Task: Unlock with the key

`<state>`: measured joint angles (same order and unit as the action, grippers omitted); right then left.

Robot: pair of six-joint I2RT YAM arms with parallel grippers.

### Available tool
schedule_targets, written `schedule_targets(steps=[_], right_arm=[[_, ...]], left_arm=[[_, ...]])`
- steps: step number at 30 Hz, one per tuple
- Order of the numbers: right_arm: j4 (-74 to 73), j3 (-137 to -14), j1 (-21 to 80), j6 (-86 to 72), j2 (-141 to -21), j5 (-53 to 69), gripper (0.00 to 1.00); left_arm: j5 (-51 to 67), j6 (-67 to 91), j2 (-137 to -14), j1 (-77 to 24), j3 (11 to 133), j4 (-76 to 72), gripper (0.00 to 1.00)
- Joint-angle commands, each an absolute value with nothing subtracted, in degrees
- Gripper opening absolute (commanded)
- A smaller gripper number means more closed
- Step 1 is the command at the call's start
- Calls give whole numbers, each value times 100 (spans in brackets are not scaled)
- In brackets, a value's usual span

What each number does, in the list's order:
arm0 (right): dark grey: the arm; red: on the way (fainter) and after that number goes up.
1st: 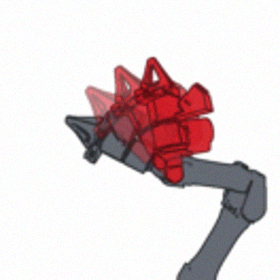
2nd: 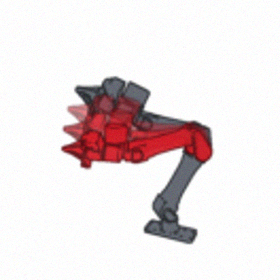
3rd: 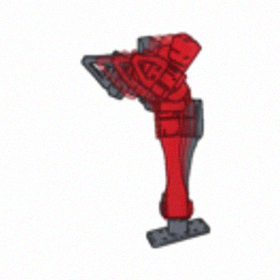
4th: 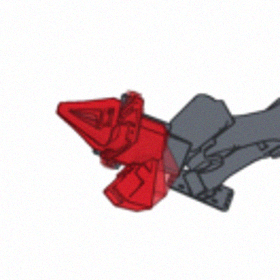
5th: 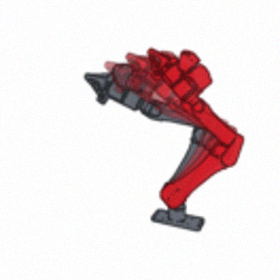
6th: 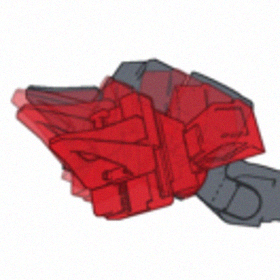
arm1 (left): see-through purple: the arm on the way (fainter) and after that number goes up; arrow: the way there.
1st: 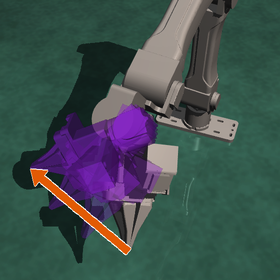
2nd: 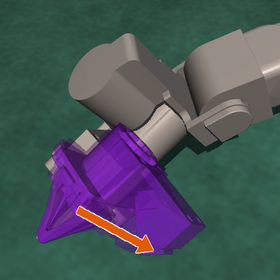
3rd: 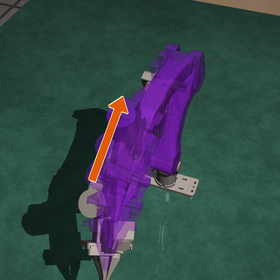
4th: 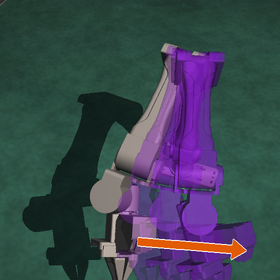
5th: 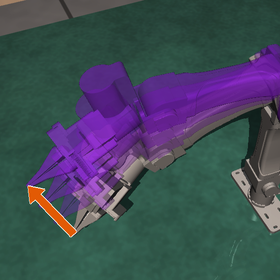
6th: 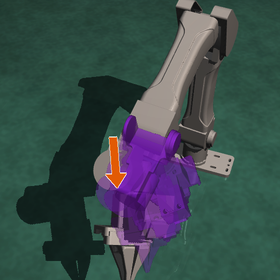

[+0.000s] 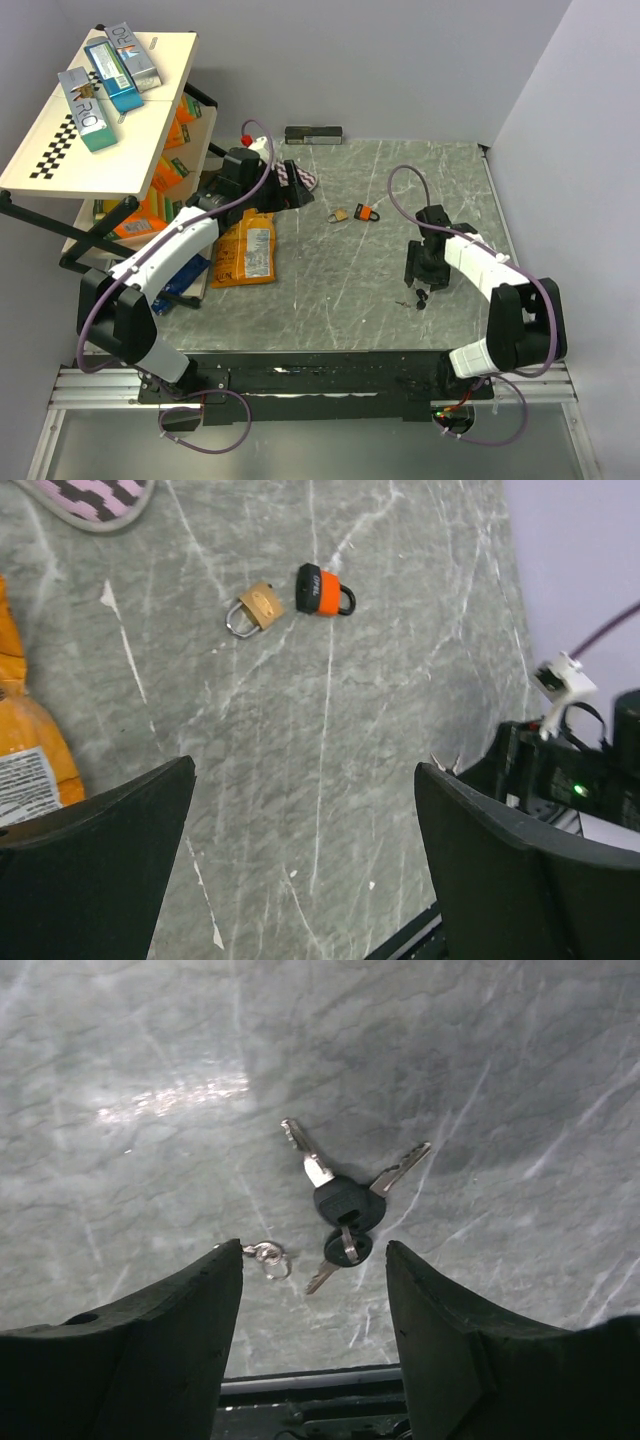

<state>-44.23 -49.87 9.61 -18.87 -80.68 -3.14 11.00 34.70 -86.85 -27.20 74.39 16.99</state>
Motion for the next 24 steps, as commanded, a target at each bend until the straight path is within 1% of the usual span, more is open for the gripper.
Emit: schedule_targets(steps=[1,3,13,19,24], right_arm=[[-4588,-5168,967,-2074,-8375,-589,62],[-4579,-5159,967,-2100,-8525,-554,57],[-4474,-5203,967,-2136,-8903,-589,56],[-4421,-5273,958,-2083,-9088,-659,52],[-4342,-5317,958,-1995,-9097,-712,44]], left_arm=[[1459,3357,-8517,-2742,7585,1459,96],[1476,3340,-8447,-2742,7524,1485,96],[1599,3155,-8112,-2742,7321,1397,96],[1503,3199,-7946,-2742,7251,1398,96],[1485,3208,-7787,-2733,7110,1240,96]])
